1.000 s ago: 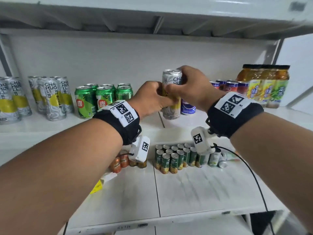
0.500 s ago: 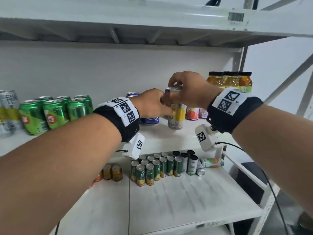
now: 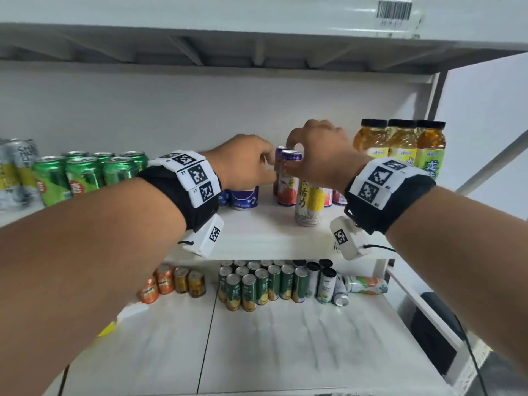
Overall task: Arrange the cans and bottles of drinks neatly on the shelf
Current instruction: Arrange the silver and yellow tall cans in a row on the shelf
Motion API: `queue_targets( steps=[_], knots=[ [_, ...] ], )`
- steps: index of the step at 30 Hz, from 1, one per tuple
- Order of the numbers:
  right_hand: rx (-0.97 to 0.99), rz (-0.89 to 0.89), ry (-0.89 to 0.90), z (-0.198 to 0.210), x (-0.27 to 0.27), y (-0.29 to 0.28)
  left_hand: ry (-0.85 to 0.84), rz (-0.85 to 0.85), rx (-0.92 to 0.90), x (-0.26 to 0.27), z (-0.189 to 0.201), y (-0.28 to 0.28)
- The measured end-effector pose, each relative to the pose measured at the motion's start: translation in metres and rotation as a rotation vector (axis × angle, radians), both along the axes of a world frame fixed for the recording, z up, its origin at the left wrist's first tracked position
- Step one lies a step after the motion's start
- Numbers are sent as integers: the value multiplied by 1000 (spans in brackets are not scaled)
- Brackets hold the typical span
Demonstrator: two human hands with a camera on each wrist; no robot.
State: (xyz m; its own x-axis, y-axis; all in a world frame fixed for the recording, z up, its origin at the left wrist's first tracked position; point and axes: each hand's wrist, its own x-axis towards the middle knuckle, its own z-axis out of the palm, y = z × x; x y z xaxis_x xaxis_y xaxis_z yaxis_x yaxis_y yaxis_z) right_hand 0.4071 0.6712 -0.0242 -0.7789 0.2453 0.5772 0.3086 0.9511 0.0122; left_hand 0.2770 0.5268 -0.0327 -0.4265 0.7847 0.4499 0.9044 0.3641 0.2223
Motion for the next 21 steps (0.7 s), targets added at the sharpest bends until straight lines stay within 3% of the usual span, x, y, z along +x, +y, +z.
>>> queue_targets(
  steps=[5,14,21],
  knots=[
    [-15,230,10,7,-47,-53,88,121,64,-22,19,-65],
    [-44,676,19,11,-157,-229,198,448,-47,-85,38,-276],
    [6,763,-35,15,-240,-350,159,538,-94,-162,34,-427]
  ],
)
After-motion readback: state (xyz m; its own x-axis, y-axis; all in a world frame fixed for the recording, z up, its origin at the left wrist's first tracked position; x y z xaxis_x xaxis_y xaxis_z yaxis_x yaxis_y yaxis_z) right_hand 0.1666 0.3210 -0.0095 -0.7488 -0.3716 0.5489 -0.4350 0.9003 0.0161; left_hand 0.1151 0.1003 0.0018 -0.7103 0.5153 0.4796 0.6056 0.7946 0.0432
